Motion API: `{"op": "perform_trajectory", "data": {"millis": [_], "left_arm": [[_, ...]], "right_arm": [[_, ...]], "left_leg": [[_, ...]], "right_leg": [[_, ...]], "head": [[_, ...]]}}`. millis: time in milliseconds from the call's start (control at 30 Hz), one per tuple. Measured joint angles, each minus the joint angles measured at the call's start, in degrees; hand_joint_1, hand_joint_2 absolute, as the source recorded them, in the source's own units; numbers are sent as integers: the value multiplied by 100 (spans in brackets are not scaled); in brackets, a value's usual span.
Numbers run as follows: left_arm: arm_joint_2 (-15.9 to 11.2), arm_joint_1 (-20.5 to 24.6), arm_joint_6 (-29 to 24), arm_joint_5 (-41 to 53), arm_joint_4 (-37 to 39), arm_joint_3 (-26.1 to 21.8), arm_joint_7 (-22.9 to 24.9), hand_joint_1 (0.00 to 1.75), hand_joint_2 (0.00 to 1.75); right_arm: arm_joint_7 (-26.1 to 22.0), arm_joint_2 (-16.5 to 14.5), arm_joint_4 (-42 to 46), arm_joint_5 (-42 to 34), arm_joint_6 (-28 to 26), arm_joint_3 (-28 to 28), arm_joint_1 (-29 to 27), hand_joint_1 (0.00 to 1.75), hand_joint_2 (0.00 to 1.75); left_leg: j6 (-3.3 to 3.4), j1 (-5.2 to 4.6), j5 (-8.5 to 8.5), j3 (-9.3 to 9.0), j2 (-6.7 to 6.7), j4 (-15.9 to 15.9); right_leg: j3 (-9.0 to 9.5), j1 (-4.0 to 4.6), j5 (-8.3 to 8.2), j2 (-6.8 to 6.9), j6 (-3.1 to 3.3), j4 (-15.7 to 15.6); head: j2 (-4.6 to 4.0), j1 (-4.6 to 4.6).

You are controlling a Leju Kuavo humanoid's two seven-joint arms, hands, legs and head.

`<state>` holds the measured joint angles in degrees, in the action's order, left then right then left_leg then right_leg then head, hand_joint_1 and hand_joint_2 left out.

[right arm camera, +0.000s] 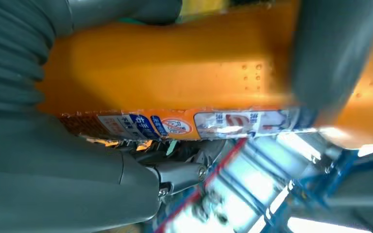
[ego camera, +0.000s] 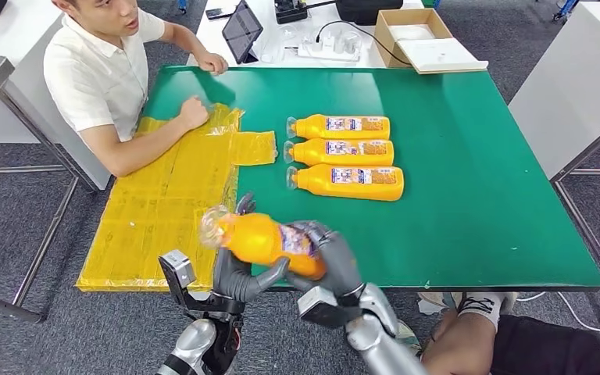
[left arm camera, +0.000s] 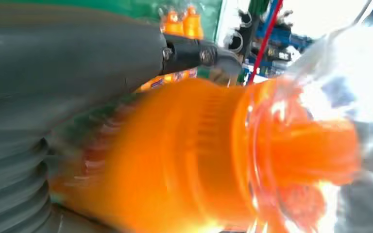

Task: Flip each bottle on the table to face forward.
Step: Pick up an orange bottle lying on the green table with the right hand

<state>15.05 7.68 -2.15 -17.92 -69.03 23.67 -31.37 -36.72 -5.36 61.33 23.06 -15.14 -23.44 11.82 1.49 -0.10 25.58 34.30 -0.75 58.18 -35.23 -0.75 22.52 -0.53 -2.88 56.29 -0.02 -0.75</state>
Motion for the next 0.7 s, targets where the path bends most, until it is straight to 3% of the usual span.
{"op": "perform_trajectory", "data": {"millis": [233,567,600,700], "left_arm": [[28,-8,-26,-101,-42,-7,28,0,175],[16,-1,668,-739,83,-6,627,0,175],[11,4,723,-783,112,-6,661,10,175],[-2,27,868,-915,197,-6,756,140,175]], "right_arm": [[32,-160,-256,-404,131,-430,-42,175,175],[-90,-258,-493,-434,-3,-555,72,175,175],[-90,-263,-499,-434,-11,-569,85,175,175],[-90,-270,-518,-442,-42,-598,107,173,175]], "left_leg": [[-1,0,-2,4,-7,-1],[-1,-1,-2,3,-9,-1],[-1,-1,-2,3,-9,-1],[-1,0,-2,3,-9,-1]], "right_leg": [[2,-2,0,9,1,0],[1,-2,-1,10,0,0],[1,-2,-1,10,0,0],[1,-2,-1,10,1,0]], "head": [[0,-4],[0,-3],[0,-3],[0,-3]]}}
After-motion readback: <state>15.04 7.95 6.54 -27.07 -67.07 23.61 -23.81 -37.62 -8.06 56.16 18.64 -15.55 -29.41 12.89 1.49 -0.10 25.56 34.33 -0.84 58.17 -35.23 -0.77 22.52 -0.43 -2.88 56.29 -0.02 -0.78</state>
